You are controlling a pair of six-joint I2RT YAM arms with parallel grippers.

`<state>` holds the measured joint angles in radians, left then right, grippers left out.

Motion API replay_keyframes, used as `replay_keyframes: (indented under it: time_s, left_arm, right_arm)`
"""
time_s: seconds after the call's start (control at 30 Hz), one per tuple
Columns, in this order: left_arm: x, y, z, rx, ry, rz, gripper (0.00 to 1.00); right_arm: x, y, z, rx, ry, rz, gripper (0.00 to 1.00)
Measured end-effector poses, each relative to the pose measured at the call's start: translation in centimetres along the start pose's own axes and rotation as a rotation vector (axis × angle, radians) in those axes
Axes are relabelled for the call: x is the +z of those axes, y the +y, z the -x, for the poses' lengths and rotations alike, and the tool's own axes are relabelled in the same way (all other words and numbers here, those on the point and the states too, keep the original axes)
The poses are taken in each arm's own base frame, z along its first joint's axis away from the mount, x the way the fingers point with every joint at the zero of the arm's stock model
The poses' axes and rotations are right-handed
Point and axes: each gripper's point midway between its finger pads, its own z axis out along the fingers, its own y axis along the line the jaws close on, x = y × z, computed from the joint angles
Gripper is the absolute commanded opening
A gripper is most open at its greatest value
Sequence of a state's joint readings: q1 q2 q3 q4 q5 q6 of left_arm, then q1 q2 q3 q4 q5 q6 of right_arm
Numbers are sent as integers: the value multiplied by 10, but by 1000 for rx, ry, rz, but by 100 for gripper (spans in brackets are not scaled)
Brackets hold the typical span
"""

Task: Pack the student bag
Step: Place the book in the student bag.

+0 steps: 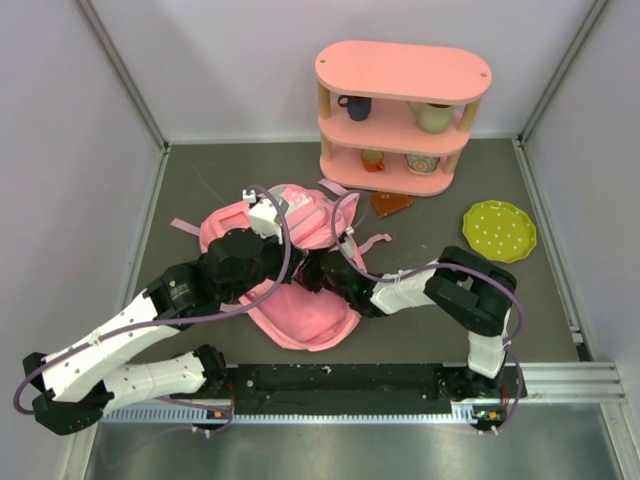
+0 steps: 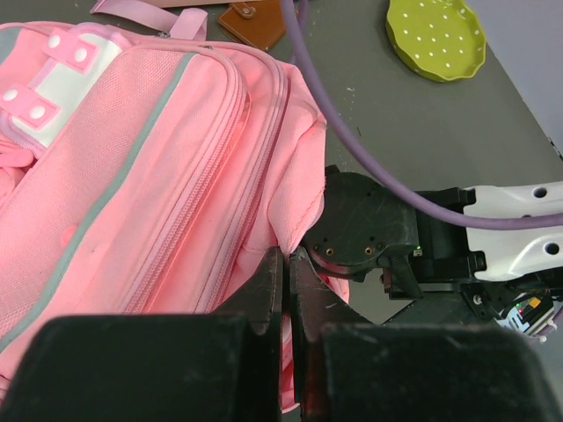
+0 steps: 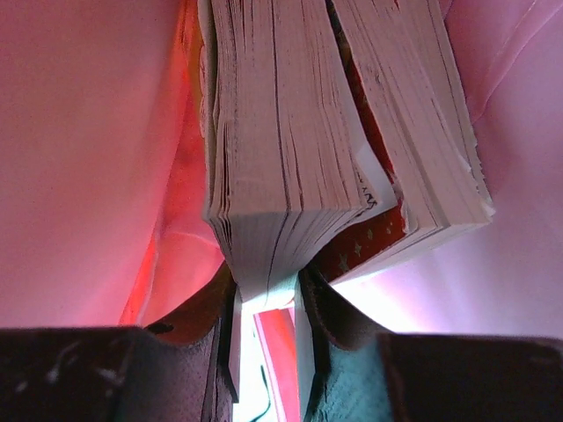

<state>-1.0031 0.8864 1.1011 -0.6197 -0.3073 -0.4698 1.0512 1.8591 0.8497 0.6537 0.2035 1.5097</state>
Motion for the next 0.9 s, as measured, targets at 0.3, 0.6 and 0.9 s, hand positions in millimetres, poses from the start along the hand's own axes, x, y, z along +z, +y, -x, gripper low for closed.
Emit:
replay_keyframes:
  time_s: [0.3, 0.6, 0.9]
  left_arm:
    - [3, 0, -2, -9, -4, -3, 0]
    - [4, 0, -3, -23, -10, -4, 0]
    - [3, 3, 0, -39, -27, 13, 0]
  right_arm:
    - [-1, 7, 1, 17, -35, 58, 62]
    - [-40, 20, 10, -106, -35, 87, 66]
    - [-93, 8, -2, -246, 19, 51, 66]
